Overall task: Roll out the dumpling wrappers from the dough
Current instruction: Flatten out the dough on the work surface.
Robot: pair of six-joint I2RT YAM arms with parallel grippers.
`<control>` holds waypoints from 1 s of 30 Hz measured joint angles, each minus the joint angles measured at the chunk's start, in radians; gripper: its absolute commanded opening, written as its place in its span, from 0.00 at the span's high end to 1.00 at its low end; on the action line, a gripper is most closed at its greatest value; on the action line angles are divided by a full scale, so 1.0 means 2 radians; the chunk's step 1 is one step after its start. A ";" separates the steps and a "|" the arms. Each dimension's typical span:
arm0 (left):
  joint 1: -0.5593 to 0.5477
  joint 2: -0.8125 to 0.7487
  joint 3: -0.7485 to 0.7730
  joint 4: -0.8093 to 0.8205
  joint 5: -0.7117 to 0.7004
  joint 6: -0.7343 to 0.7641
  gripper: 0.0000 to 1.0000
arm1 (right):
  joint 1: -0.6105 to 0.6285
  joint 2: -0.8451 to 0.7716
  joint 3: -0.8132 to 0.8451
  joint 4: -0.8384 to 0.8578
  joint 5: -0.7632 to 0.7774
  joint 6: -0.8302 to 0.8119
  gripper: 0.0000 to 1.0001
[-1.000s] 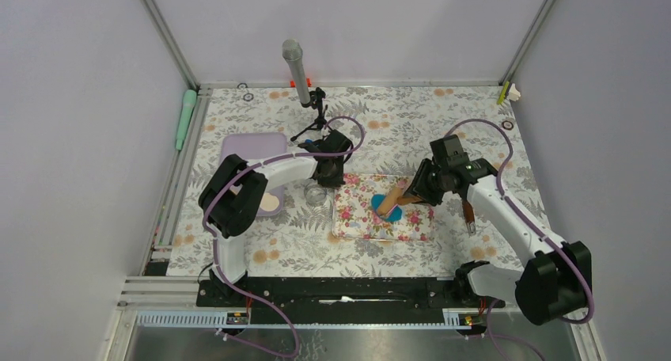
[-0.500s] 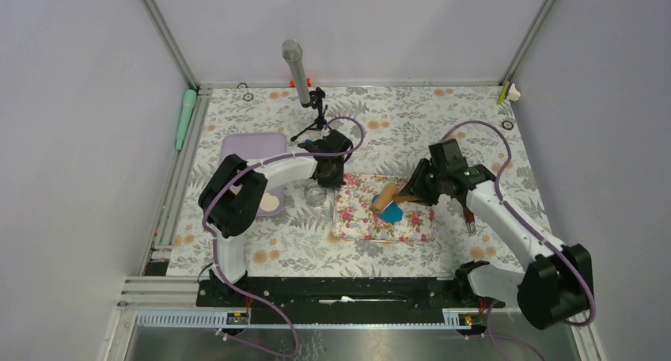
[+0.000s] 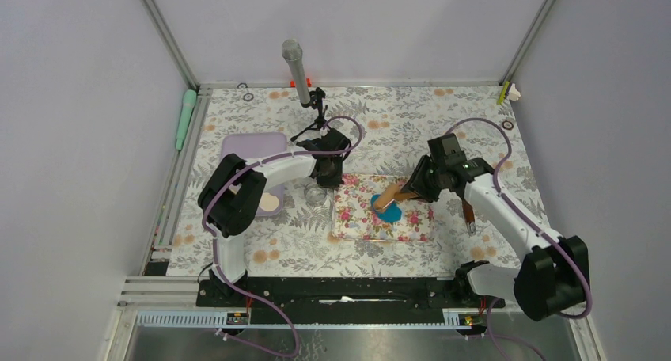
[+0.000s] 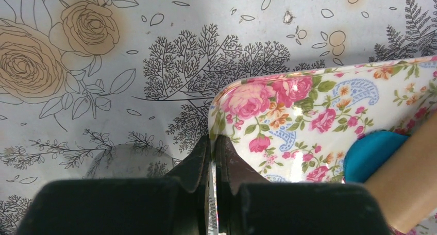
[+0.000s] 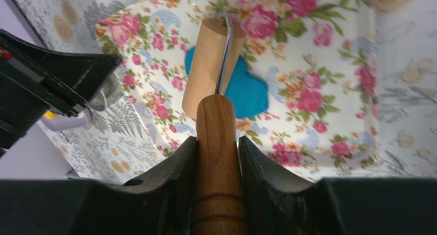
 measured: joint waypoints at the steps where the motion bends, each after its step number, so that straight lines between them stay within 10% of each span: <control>1: 0.001 0.000 0.000 0.000 0.000 0.000 1.00 | 0.001 0.010 0.004 0.006 -0.002 0.001 1.00; 9: 0.001 0.000 0.000 -0.001 0.002 0.000 1.00 | 0.011 0.006 -0.029 0.081 -0.011 0.025 1.00; 30: 0.003 0.000 0.006 -0.018 0.026 0.018 1.00 | 0.013 -0.089 -0.045 -0.040 0.029 0.055 1.00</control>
